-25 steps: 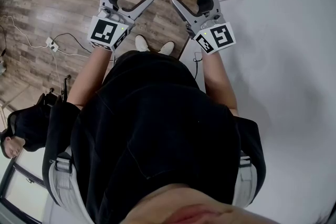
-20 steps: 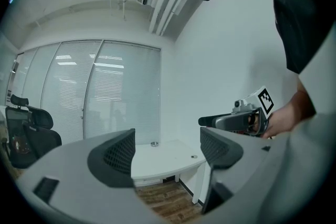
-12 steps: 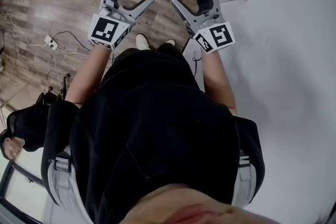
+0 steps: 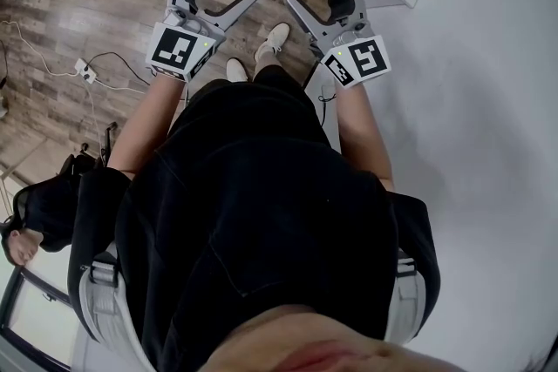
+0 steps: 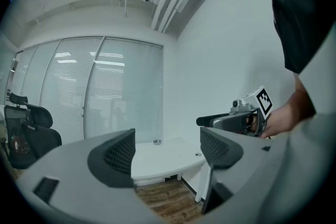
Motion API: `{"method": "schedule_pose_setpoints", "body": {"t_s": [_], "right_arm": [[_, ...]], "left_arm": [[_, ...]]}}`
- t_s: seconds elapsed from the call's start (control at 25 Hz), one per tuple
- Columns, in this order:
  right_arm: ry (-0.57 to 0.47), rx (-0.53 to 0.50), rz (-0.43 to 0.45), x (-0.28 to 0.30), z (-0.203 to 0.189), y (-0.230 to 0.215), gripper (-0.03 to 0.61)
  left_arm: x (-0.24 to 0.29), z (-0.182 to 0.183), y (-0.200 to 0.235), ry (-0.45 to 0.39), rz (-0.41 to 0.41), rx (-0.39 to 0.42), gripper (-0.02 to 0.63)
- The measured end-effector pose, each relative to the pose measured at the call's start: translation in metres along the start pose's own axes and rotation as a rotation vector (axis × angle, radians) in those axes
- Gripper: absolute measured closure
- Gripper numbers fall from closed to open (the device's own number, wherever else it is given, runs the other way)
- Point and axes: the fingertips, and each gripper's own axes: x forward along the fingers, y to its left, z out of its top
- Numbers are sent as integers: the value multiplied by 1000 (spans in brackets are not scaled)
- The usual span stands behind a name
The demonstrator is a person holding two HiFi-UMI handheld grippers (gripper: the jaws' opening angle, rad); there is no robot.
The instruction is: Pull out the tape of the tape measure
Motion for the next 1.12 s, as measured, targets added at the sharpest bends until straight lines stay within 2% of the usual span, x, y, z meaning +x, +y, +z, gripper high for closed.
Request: {"method": "schedule_pose_setpoints", "body": {"t_s": [0.4,0.76,1.12], "right_arm": [[-24,-28,10,21,21,-44,255],[-23,-25,7,41,30,-123,256],[-28,-10,33,45,46,-170,258]], "left_arm": [[42,21,18,-24,2,14,230],[122,29,41,-16,2,10,230],[168,46,48,-4,14,23,232]]}}
